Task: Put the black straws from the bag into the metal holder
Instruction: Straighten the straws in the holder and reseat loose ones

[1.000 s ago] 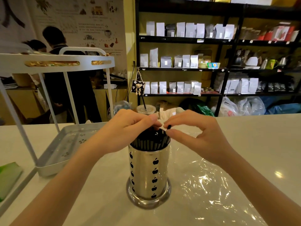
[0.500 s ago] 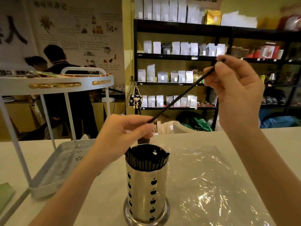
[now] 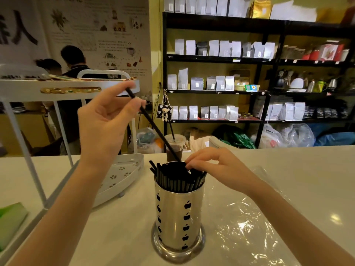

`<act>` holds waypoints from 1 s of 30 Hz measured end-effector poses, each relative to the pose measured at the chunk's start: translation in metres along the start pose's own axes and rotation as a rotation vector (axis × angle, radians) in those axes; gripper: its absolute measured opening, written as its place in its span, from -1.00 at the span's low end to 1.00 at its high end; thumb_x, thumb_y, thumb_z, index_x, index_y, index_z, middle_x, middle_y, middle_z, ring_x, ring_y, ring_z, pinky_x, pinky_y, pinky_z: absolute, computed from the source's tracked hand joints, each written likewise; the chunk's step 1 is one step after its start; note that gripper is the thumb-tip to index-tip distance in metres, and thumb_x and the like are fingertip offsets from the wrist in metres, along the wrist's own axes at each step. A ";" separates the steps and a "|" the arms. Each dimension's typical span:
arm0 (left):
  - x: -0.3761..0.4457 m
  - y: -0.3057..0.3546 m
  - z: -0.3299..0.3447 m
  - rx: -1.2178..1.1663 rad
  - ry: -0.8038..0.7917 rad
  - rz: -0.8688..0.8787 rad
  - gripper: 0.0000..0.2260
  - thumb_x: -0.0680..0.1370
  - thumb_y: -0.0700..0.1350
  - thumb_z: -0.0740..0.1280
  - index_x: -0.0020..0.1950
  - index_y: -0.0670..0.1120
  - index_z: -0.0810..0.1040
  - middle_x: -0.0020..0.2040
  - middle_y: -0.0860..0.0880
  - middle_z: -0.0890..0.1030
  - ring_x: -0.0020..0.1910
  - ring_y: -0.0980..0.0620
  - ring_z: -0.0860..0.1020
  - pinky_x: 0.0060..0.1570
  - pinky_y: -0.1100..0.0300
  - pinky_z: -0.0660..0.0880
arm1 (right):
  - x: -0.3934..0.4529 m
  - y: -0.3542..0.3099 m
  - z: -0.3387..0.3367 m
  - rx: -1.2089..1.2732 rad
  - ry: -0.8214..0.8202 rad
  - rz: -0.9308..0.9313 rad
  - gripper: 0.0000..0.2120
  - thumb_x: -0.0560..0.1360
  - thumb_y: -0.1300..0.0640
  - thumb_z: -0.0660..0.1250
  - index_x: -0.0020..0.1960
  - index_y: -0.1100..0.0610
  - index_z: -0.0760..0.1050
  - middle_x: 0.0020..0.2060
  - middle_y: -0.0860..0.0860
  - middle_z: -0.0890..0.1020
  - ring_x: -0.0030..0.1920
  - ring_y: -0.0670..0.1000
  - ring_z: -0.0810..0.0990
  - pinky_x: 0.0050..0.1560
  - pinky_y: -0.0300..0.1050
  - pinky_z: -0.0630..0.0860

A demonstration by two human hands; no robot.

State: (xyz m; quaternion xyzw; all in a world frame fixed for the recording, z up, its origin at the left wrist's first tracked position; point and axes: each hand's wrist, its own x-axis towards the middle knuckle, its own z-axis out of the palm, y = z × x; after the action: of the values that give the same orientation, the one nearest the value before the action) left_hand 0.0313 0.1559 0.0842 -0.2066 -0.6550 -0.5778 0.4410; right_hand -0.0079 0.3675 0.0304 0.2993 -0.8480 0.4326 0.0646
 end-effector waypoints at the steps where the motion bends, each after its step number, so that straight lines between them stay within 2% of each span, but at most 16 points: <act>1: -0.002 0.000 0.000 0.024 -0.060 0.001 -0.73 0.43 -0.18 0.34 0.13 -0.05 0.53 -0.20 0.26 0.68 -0.11 0.16 0.66 -0.06 0.33 0.54 | -0.001 -0.001 0.002 0.019 -0.025 0.010 -0.78 0.52 0.14 0.24 -0.11 0.00 0.66 -0.12 -0.23 0.64 -0.03 -0.33 0.53 0.04 -0.44 0.39; 3: -0.007 -0.001 0.002 0.083 -0.191 -0.005 -0.76 0.45 -0.22 0.32 0.09 -0.04 0.55 -0.24 0.25 0.68 -0.16 0.19 0.65 -0.12 0.39 0.53 | 0.000 0.001 0.004 0.060 -0.042 0.067 -0.68 0.58 0.11 0.10 -0.07 -0.03 0.64 -0.12 -0.30 0.60 -0.06 -0.47 0.48 -0.02 -0.63 0.29; 4: -0.010 -0.002 0.004 0.116 -0.258 -0.006 -0.78 0.45 -0.20 0.31 0.07 -0.01 0.55 -0.23 0.24 0.68 -0.17 0.20 0.65 -0.13 0.41 0.52 | -0.001 0.001 0.006 0.087 -0.037 0.093 -0.63 0.60 0.07 0.03 -0.05 -0.06 0.62 -0.12 -0.32 0.60 -0.06 -0.49 0.47 0.01 -0.63 0.25; 6: -0.019 -0.004 0.007 0.186 -0.393 -0.009 -0.80 0.43 -0.08 0.28 0.02 0.09 0.55 -0.21 0.20 0.68 -0.16 0.22 0.64 -0.13 0.40 0.53 | -0.007 0.002 0.008 0.171 -0.014 0.062 -0.53 0.58 -0.05 -0.09 -0.04 -0.09 0.62 -0.15 -0.31 0.65 -0.02 -0.44 0.50 0.14 -0.47 0.22; 8: -0.028 -0.009 0.010 0.249 -0.501 -0.019 -0.81 0.41 0.01 0.25 -0.01 0.16 0.54 -0.17 0.20 0.66 -0.12 0.25 0.63 -0.09 0.39 0.54 | -0.011 0.007 0.009 0.278 -0.013 0.097 -0.48 0.53 -0.10 -0.16 -0.03 -0.10 0.59 -0.17 -0.28 0.66 0.01 -0.39 0.52 0.15 -0.42 0.18; 10: -0.037 -0.016 0.011 0.309 -0.558 -0.005 -0.83 0.42 0.07 0.31 -0.01 0.16 0.55 -0.17 0.20 0.64 -0.08 0.24 0.61 -0.08 0.40 0.52 | -0.001 0.015 0.013 0.235 -0.129 0.125 -0.57 0.57 -0.05 -0.09 -0.02 -0.12 0.58 -0.17 -0.29 0.66 0.05 -0.34 0.53 0.16 -0.43 0.29; 11: -0.040 -0.019 0.011 0.331 -0.577 -0.004 -0.82 0.42 0.09 0.29 0.00 0.15 0.55 -0.17 0.20 0.64 -0.07 0.23 0.60 -0.09 0.39 0.52 | -0.006 0.028 0.015 0.227 -0.231 0.088 -0.64 0.59 0.01 0.02 -0.04 -0.18 0.60 -0.19 -0.34 0.66 0.07 -0.32 0.54 0.20 -0.36 0.36; 13: -0.047 -0.024 0.010 0.339 -0.601 -0.023 -0.76 0.42 0.16 0.20 -0.02 0.16 0.58 -0.17 0.23 0.65 -0.05 0.22 0.58 -0.09 0.31 0.54 | -0.017 0.054 0.011 0.152 -0.282 0.033 -0.70 0.55 0.05 0.16 0.00 -0.32 0.56 -0.16 -0.48 0.61 0.16 -0.32 0.50 0.24 -0.25 0.41; 15: -0.051 -0.028 0.008 0.299 -0.602 -0.042 -0.67 0.42 0.25 0.17 0.01 0.15 0.59 -0.05 0.28 0.63 0.07 0.26 0.54 0.02 0.27 0.52 | -0.027 0.038 0.017 0.132 -0.238 -0.002 -0.67 0.43 -0.08 0.22 0.18 -0.29 0.44 -0.04 -0.52 0.55 0.17 -0.38 0.45 0.12 -0.43 0.41; 17: -0.054 -0.030 0.005 0.269 -0.571 -0.035 -0.59 0.41 0.33 0.11 0.07 0.16 0.55 0.14 0.31 0.54 0.26 0.29 0.41 0.23 0.24 0.36 | -0.034 0.009 0.021 0.148 -0.087 0.014 -0.44 0.28 -0.22 0.29 0.27 -0.29 0.31 0.08 -0.50 0.50 0.19 -0.39 0.40 0.09 -0.51 0.37; 20: -0.055 -0.031 -0.001 0.269 -0.540 -0.057 -0.45 0.31 0.45 0.13 0.19 0.23 0.48 0.35 0.31 0.35 0.39 0.30 0.22 0.27 0.34 0.16 | -0.038 0.007 0.029 0.105 -0.051 -0.079 -0.30 0.22 -0.23 0.37 0.32 -0.27 0.24 0.18 -0.39 0.49 0.23 -0.38 0.38 0.19 -0.42 0.30; 22: -0.058 -0.036 -0.006 0.298 -0.559 -0.194 -0.16 0.13 0.54 0.17 0.36 0.25 0.23 0.40 0.36 0.20 0.37 0.41 0.15 0.22 0.46 0.13 | -0.033 0.007 0.029 0.065 -0.046 -0.063 -0.29 0.23 -0.21 0.38 0.34 -0.23 0.25 0.18 -0.37 0.49 0.24 -0.36 0.38 0.24 -0.34 0.30; 24: -0.062 -0.043 -0.010 0.308 -0.599 -0.377 0.06 -0.04 0.57 0.21 0.41 0.24 0.11 0.36 0.40 0.14 0.33 0.41 0.13 0.27 0.38 0.12 | -0.033 0.006 0.031 0.073 -0.035 -0.070 -0.33 0.27 -0.19 0.38 0.34 -0.21 0.26 0.15 -0.38 0.49 0.23 -0.36 0.39 0.24 -0.32 0.31; 25: -0.064 -0.046 -0.010 0.299 -0.630 -0.443 0.08 -0.07 0.56 0.23 0.41 0.23 0.12 0.33 0.41 0.14 0.33 0.36 0.12 0.29 0.31 0.11 | -0.032 0.004 0.031 0.079 -0.038 -0.074 -0.36 0.31 -0.15 0.37 0.34 -0.21 0.26 0.15 -0.38 0.48 0.21 -0.36 0.39 0.23 -0.33 0.32; 27: -0.067 -0.049 -0.009 0.286 -0.689 -0.477 -0.04 -0.06 0.55 0.25 0.32 0.32 0.20 0.28 0.45 0.15 0.35 0.33 0.13 0.31 0.26 0.10 | -0.030 0.000 0.032 0.078 -0.041 -0.081 -0.47 0.37 -0.10 0.31 0.30 -0.27 0.26 0.12 -0.39 0.48 0.19 -0.36 0.40 0.17 -0.34 0.34; 30: -0.068 -0.044 -0.003 0.305 -0.721 -0.428 -0.34 0.04 0.53 0.22 0.13 0.49 0.26 0.23 0.58 0.16 0.36 0.40 0.12 0.32 0.25 0.11 | -0.029 -0.010 0.033 -0.003 -0.049 -0.122 -0.58 0.44 -0.07 0.24 0.11 -0.56 0.25 -0.01 -0.56 0.48 0.14 -0.35 0.41 0.09 -0.43 0.32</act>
State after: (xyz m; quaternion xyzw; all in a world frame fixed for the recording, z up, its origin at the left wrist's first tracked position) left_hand 0.0334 0.1586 0.0031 -0.1874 -0.8726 -0.4440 0.0801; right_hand 0.0260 0.3507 0.0068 0.3607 -0.8303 0.4190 0.0705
